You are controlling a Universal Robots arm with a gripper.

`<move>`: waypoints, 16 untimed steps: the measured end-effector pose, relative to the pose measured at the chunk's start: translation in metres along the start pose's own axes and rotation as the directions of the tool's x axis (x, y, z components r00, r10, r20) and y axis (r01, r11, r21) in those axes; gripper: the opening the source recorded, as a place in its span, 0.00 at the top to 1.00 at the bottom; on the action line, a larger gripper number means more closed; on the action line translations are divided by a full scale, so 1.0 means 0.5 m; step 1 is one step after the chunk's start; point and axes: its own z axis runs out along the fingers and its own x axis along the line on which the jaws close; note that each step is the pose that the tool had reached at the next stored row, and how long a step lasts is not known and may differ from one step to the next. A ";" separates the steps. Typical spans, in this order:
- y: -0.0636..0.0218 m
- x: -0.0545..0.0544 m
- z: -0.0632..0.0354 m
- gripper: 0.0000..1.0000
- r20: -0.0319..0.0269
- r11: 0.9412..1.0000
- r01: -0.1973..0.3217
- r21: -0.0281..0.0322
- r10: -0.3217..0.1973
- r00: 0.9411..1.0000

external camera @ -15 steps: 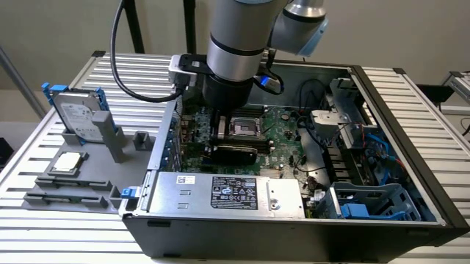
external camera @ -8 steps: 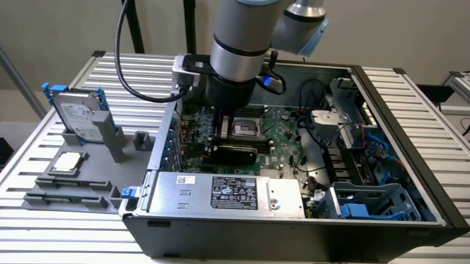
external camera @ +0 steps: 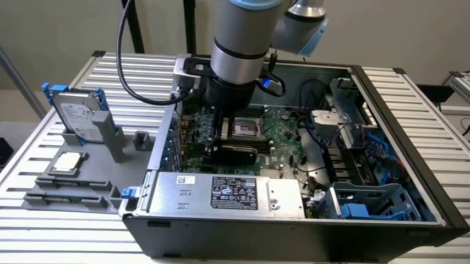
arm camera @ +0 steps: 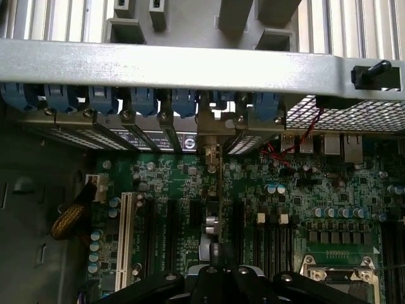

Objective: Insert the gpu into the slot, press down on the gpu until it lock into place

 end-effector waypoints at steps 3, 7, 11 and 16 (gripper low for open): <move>-0.001 0.000 0.004 0.89 0.001 1.000 0.000 0.001 0.000 1.000; 0.001 -0.002 -0.013 0.89 0.003 1.000 0.000 0.002 0.000 1.000; 0.005 -0.002 -0.039 0.89 0.001 1.000 0.000 -0.002 0.000 1.000; 0.014 -0.002 -0.038 0.89 0.001 0.999 0.001 -0.040 -0.001 1.000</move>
